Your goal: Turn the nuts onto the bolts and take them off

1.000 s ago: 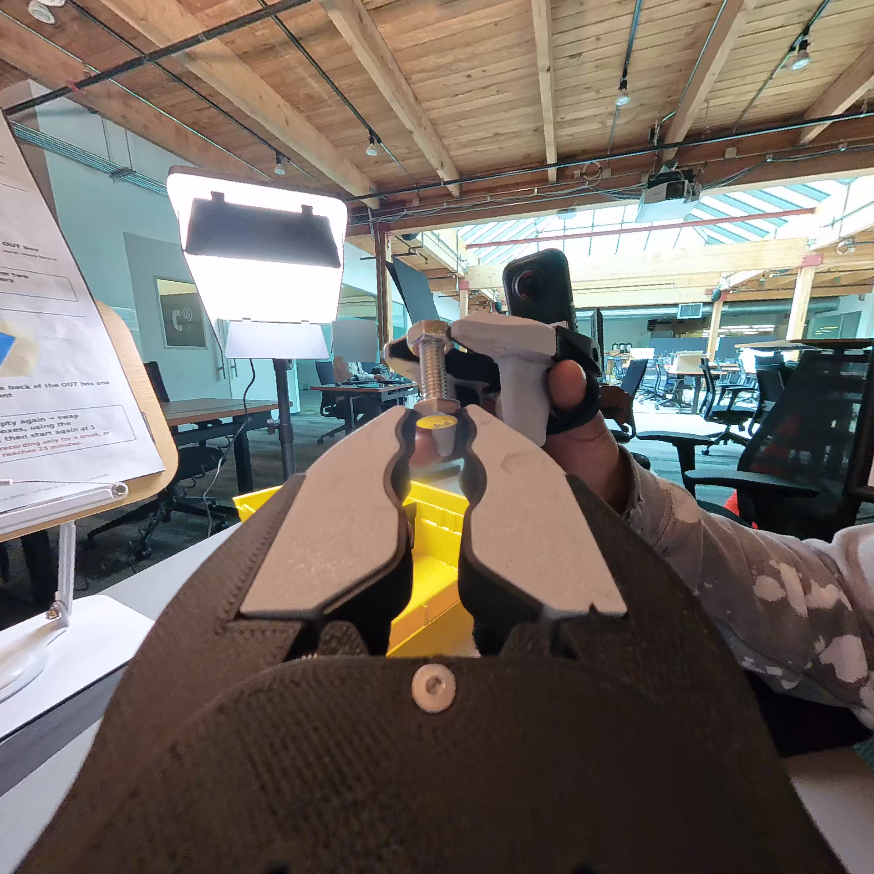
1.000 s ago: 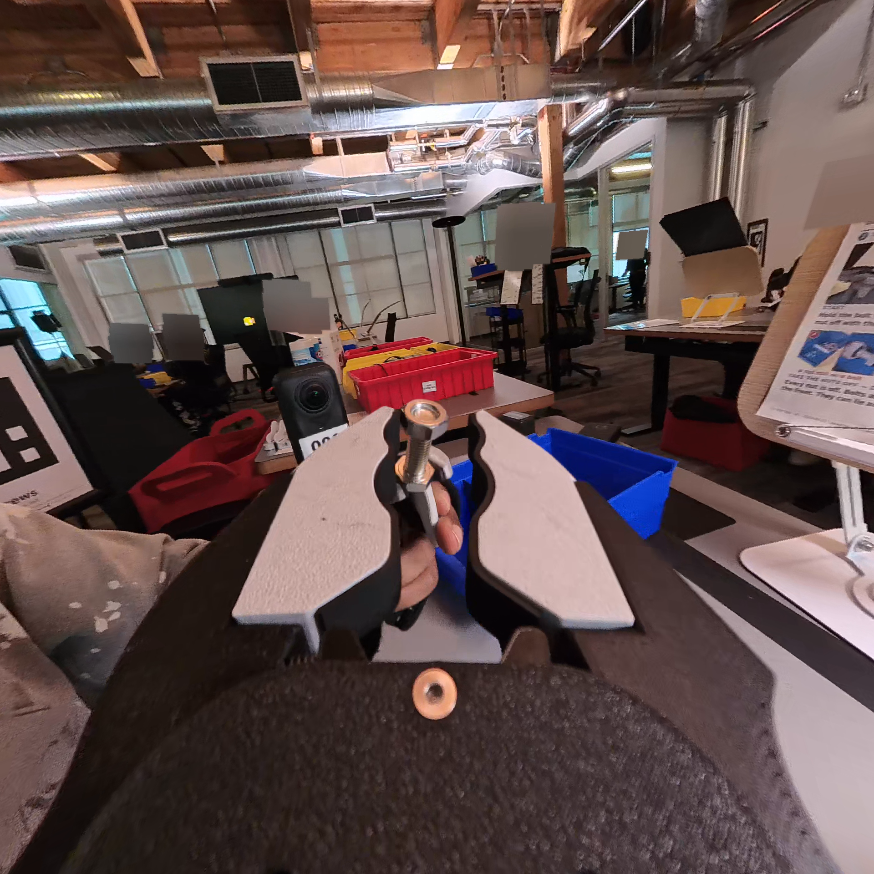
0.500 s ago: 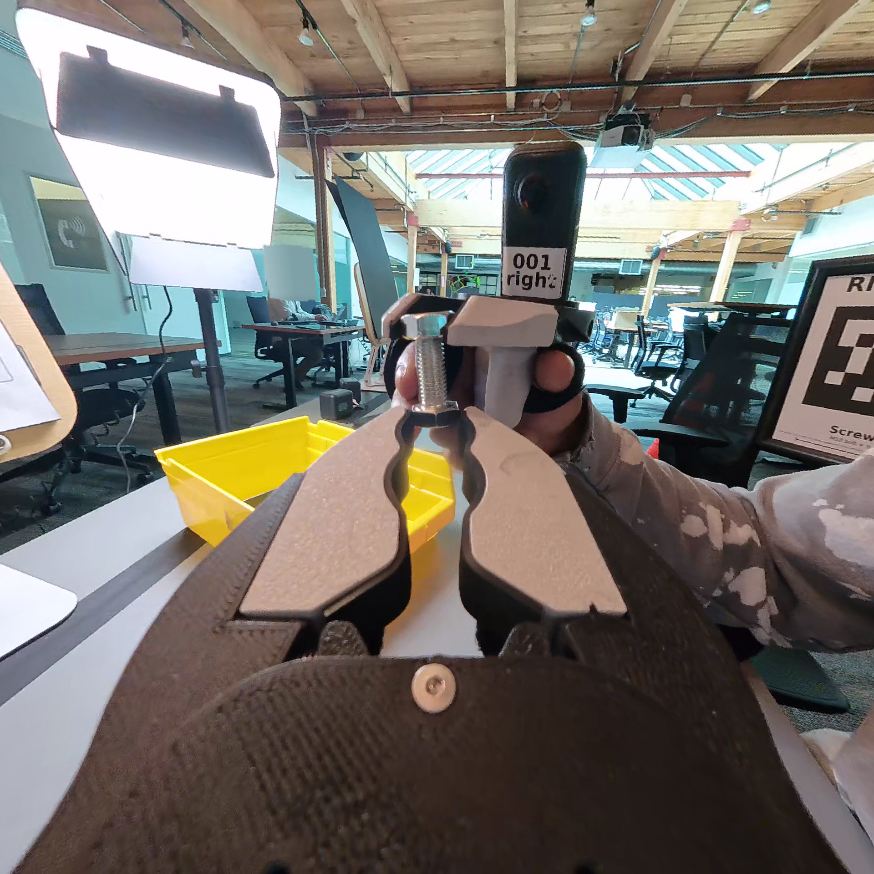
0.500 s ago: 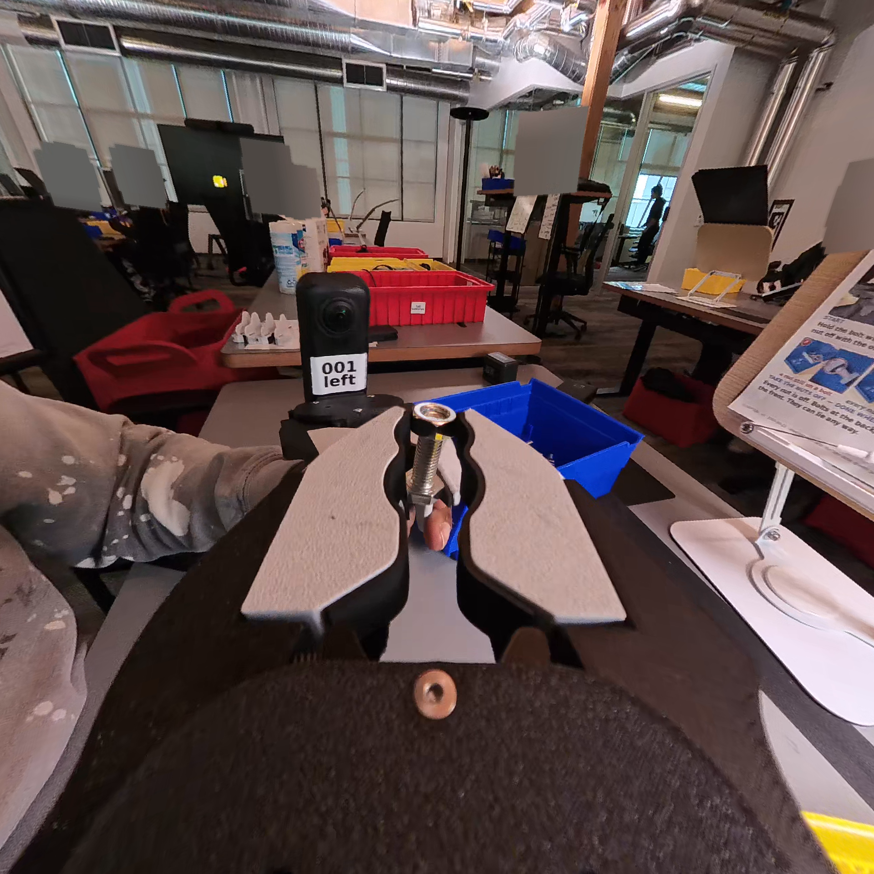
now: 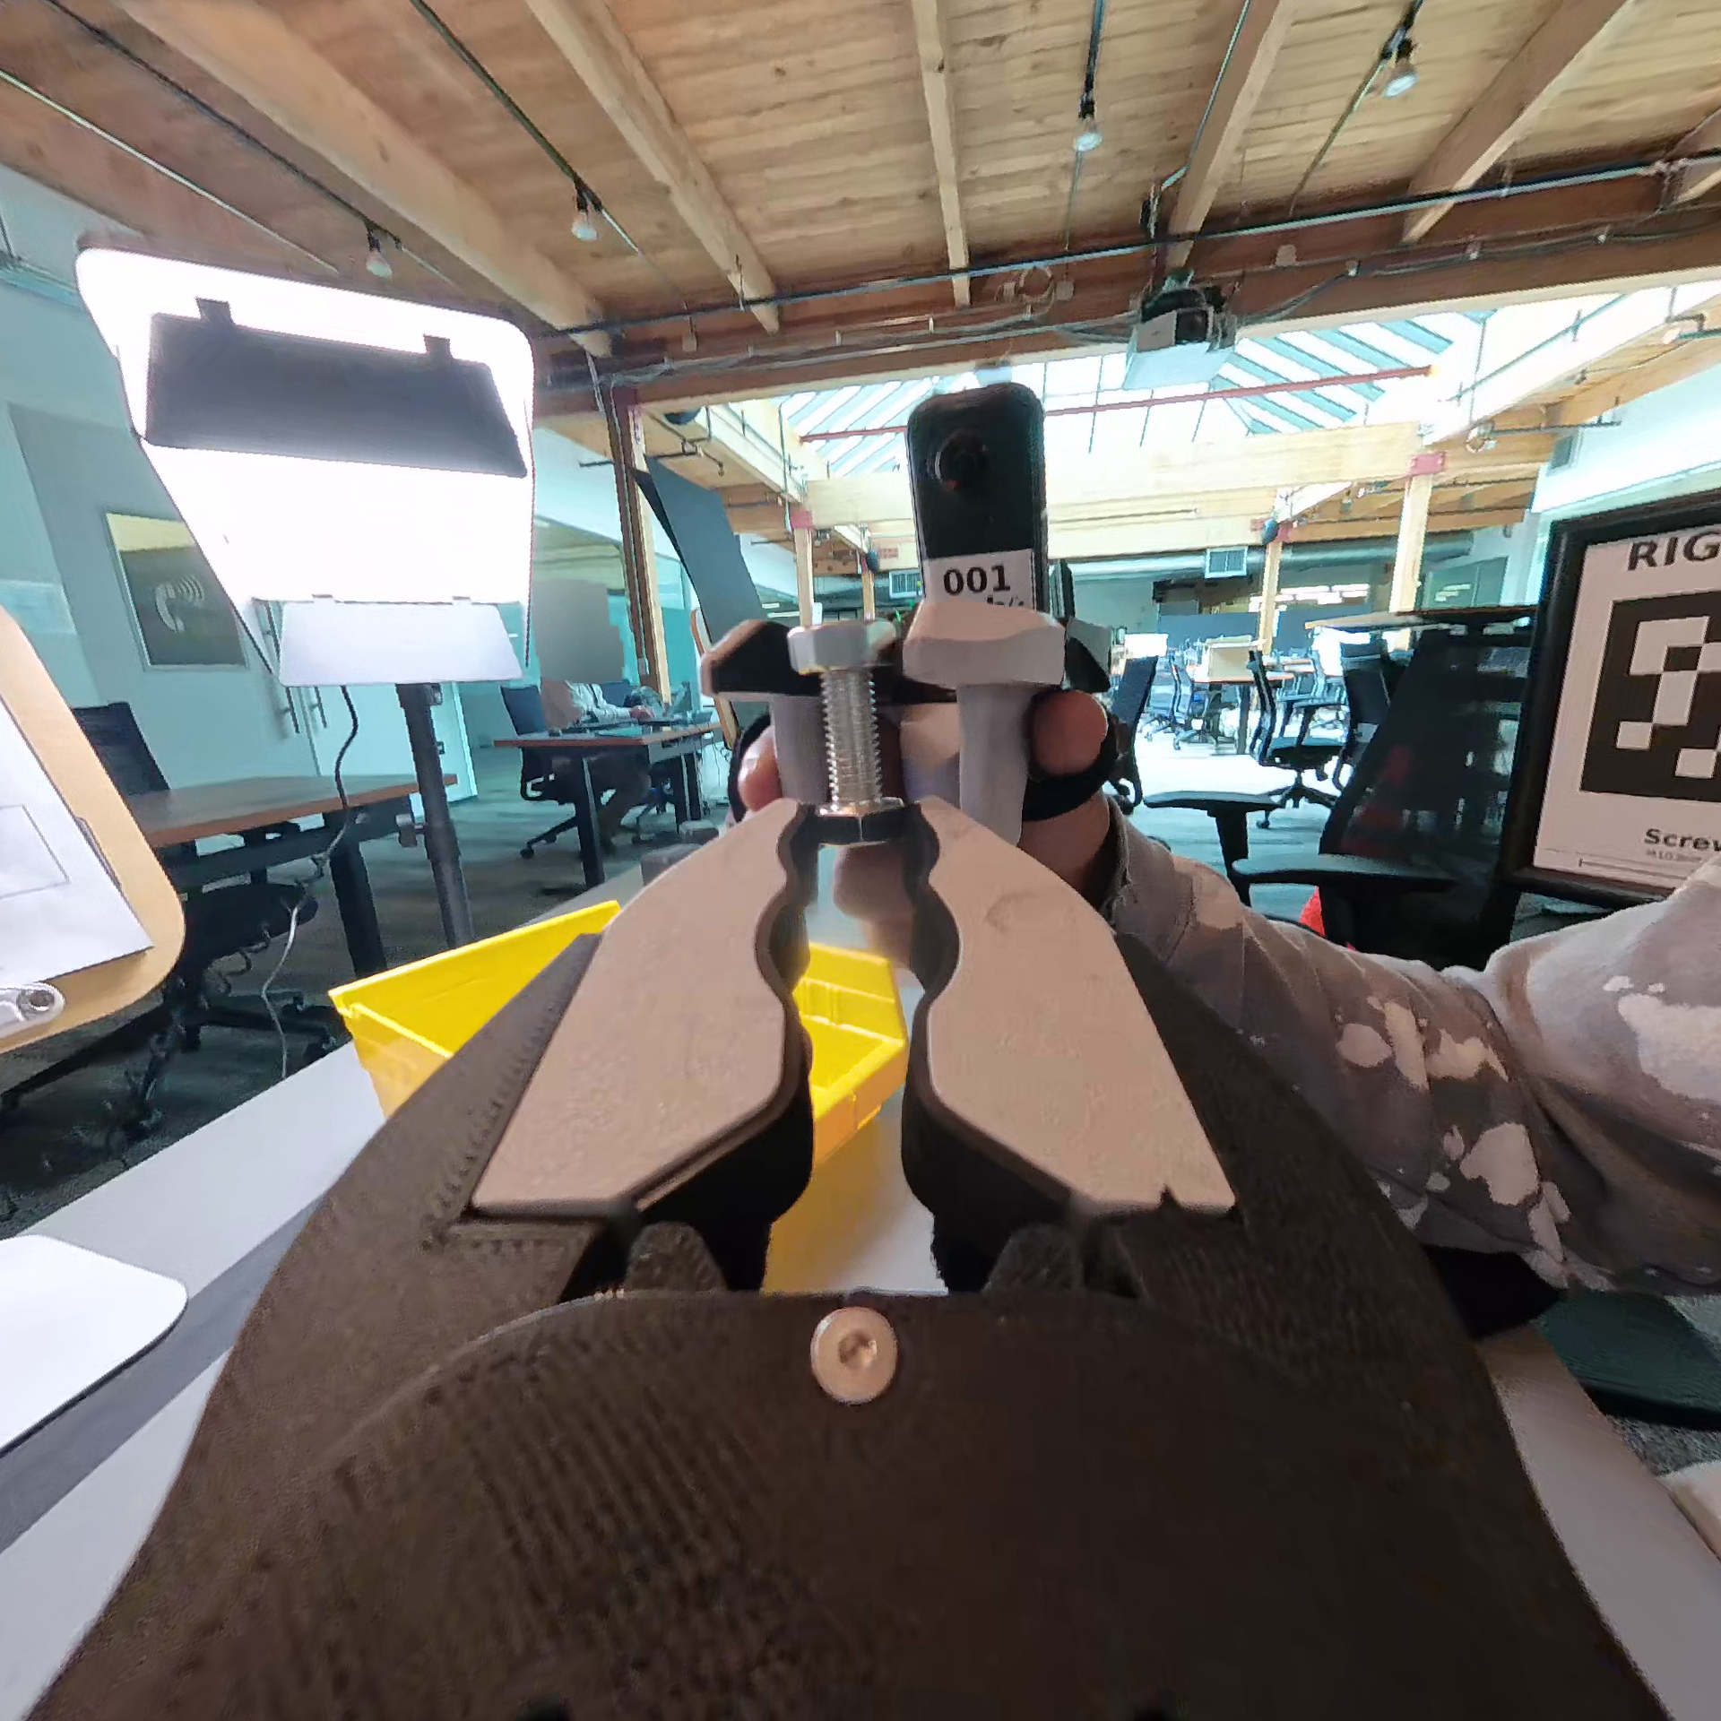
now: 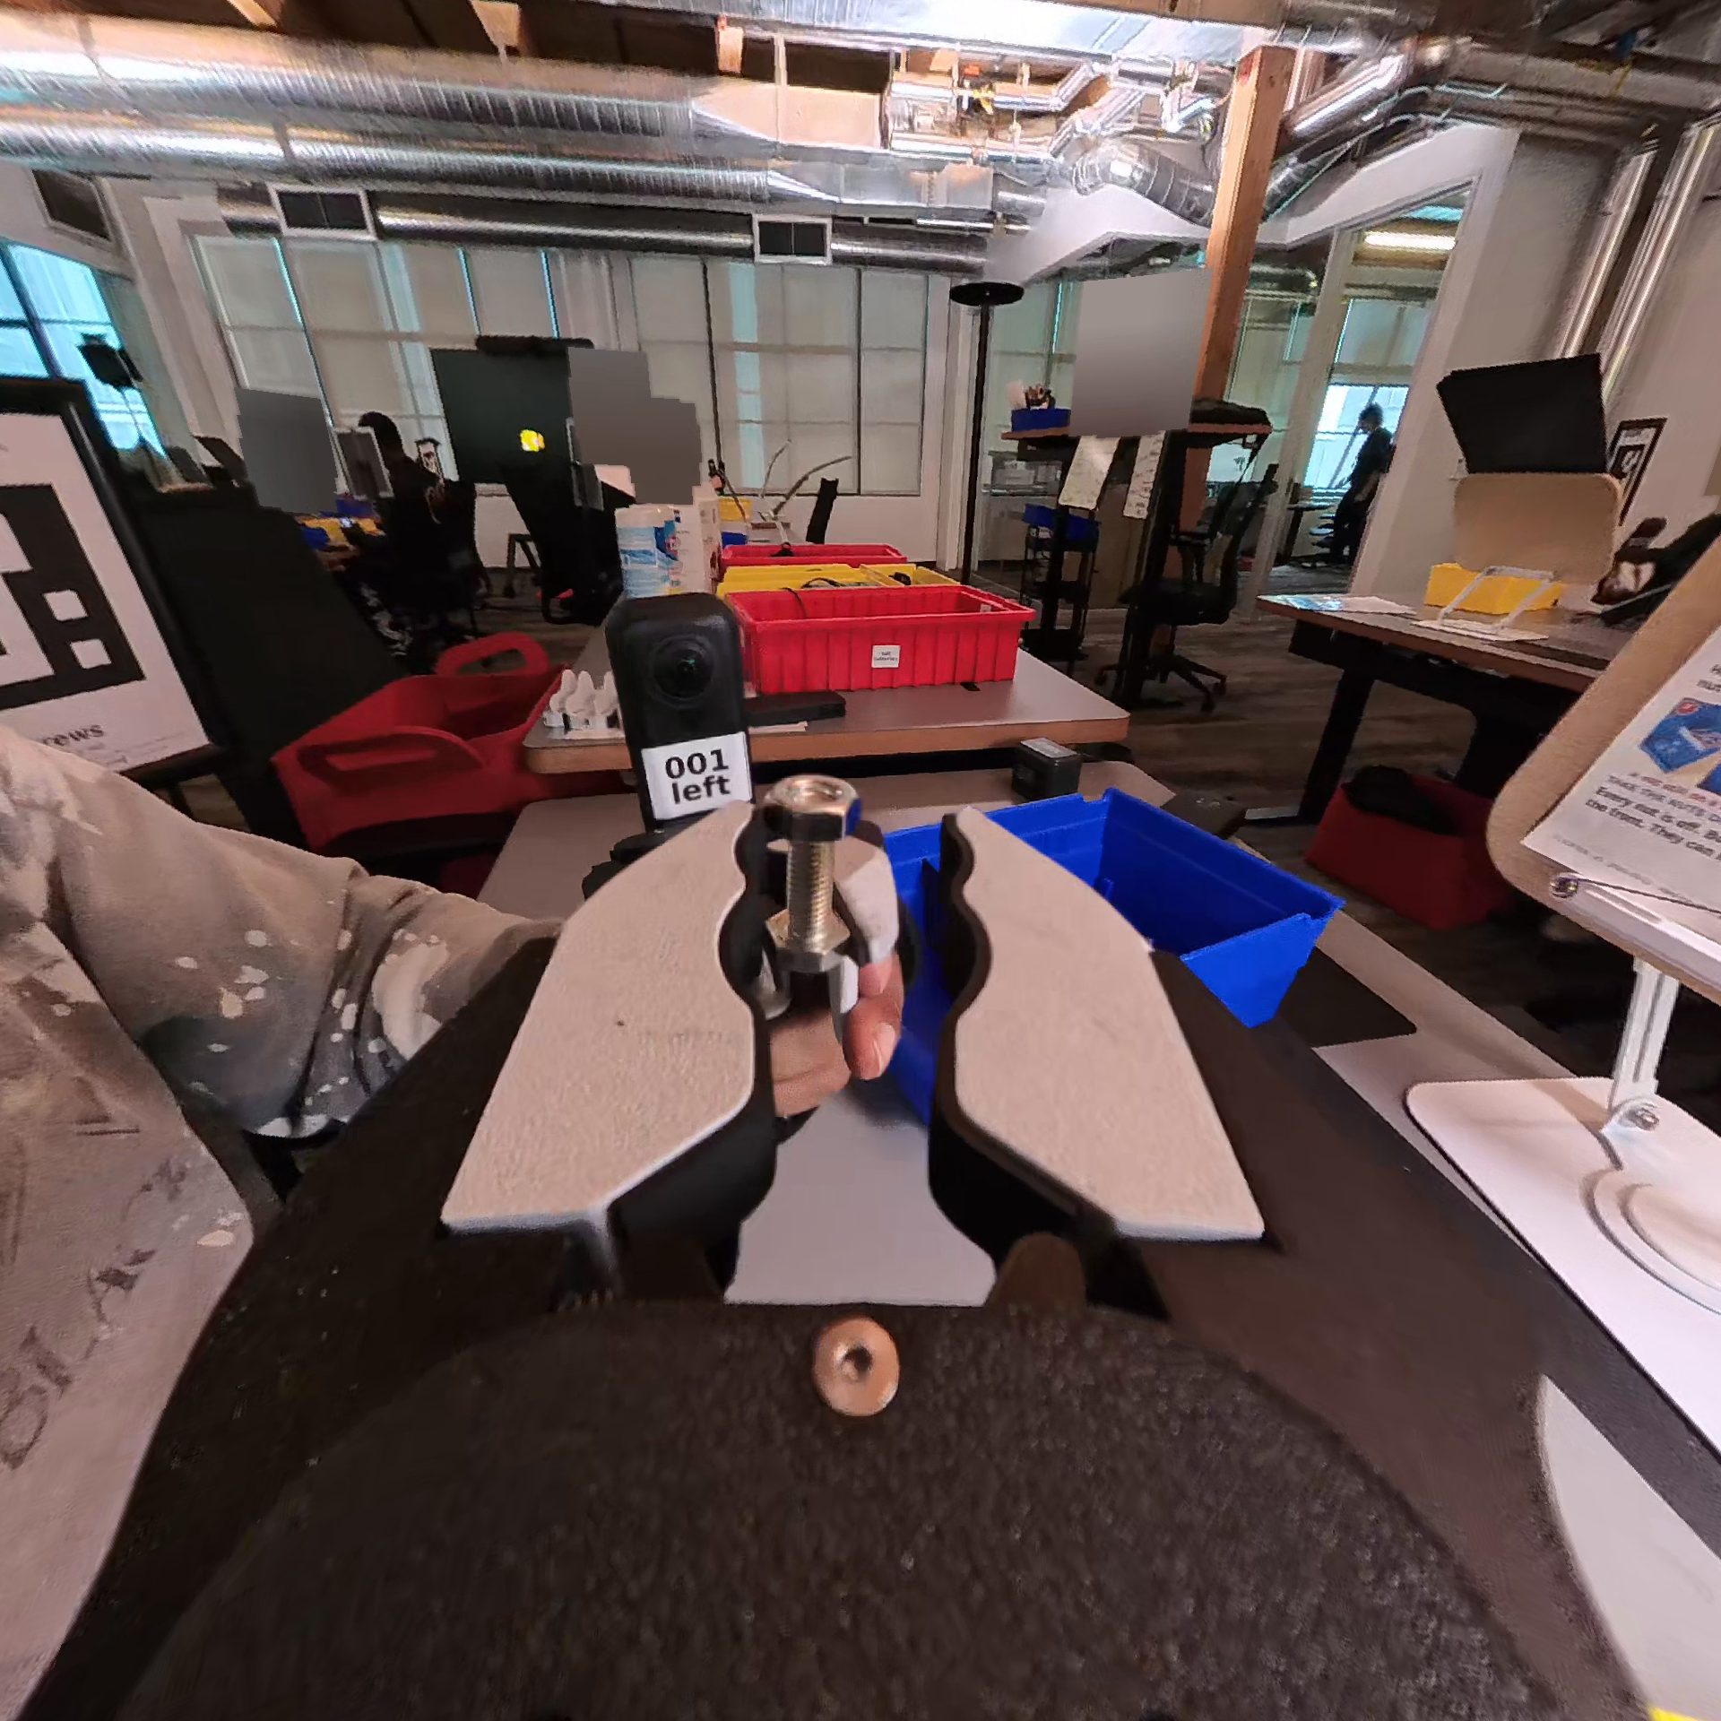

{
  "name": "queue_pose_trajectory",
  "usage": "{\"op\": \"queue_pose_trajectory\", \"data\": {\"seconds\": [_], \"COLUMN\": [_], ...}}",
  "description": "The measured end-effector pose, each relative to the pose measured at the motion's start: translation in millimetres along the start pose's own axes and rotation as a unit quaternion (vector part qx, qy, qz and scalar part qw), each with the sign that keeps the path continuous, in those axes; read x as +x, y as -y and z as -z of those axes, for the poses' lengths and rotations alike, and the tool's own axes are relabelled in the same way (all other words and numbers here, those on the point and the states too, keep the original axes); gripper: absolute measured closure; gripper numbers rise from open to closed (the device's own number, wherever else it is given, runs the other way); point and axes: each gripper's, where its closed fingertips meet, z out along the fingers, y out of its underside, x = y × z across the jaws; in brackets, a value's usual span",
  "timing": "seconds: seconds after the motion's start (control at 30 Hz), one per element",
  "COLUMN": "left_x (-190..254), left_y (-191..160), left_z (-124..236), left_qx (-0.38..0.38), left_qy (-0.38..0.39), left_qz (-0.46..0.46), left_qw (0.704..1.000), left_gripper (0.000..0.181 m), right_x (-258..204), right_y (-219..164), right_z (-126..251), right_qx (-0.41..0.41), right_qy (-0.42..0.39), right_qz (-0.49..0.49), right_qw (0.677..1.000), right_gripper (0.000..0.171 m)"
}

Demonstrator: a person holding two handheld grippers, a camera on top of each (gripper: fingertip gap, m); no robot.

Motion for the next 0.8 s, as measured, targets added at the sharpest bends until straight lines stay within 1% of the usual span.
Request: {"op": "queue_pose_trajectory", "data": {"seconds": [0.03, 0.07, 0.1, 0.13, 0.23, 0.33, 0.47, 0.53, 0.57, 0.63, 0.7, 0.73, 0.8], "left_x": [-1.5, -1.7, -3.3, -4.7, -8.0, -10.2, -10.3, -8.5, -9.1, -10.0, -9.3, -9.3, -9.8], "left_y": [3.6, 7.2, 8.9, 10.0, 8.6, 4.1, -0.1, 0.6, 0.9, 3.2, 6.7, 7.3, 6.4], "left_z": [1.9, 4.0, 5.2, 5.8, 6.0, 5.1, 3.4, 3.0, 3.2, 4.6, 5.6, 5.5, 5.3], "left_qx": [0.010, 0.019, 0.019, 0.019, 0.014, 0.006, -0.005, -0.004, -0.004, 0.002, 0.008, 0.007, 0.004], "left_qy": [0.001, -0.003, 0.000, 0.005, 0.012, 0.018, 0.021, 0.019, 0.022, 0.022, 0.019, 0.021, 0.022], "left_qz": [0.002, 0.004, 0.004, 0.000, 0.003, 0.005, 0.000, -0.002, -0.003, -0.001, -0.003, -0.006, -0.005], "left_qw": [1.000, 1.000, 1.000, 1.000, 1.000, 1.000, 1.000, 1.000, 1.000, 1.000, 1.000, 1.000, 1.000], "left_gripper": [0.163, 0.163, 0.163, 0.162, 0.163, 0.163, 0.163, 0.163, 0.163, 0.163, 0.163, 0.163, 0.163], "right_x": [1.6, 8.0, 17.5, 23.5, 19.8, 7.3, -1.2, 1.1, 3.2, 6.6, 22.8, 28.5, 27.3], "right_y": [2.7, 5.8, 9.3, 11.8, 15.7, 15.6, 11.8, 8.2, 6.9, 8.2, 11.0, 11.9, 13.7], "right_z": [2.1, 4.9, 8.9, 12.5, 13.4, 6.1, -2.9, -5.3, -5.2, -1.6, 6.5, 10.0, 11.5], "right_qx": [0.006, 0.015, 0.027, 0.037, 0.049, 0.042, 0.027, 0.017, 0.015, 0.020, 0.032, 0.037, 0.041], "right_qy": [-0.003, -0.024, -0.053, -0.068, -0.050, -0.030, -0.024, -0.037, -0.041, -0.041, -0.083, -0.096, -0.089], "right_qz": [-0.004, -0.008, -0.008, -0.013, -0.035, -0.019, -0.006, -0.001, 0.000, -0.012, -0.022, -0.025, -0.029], "right_qw": [1.000, 1.000, 0.998, 0.997, 0.997, 0.998, 0.999, 0.999, 0.999, 0.999, 0.996, 0.994, 0.995], "right_gripper": [0.138, 0.150, 0.155, 0.156, 0.151, 0.145, 0.143, 0.145, 0.143, 0.144, 0.156, 0.157, 0.155]}}
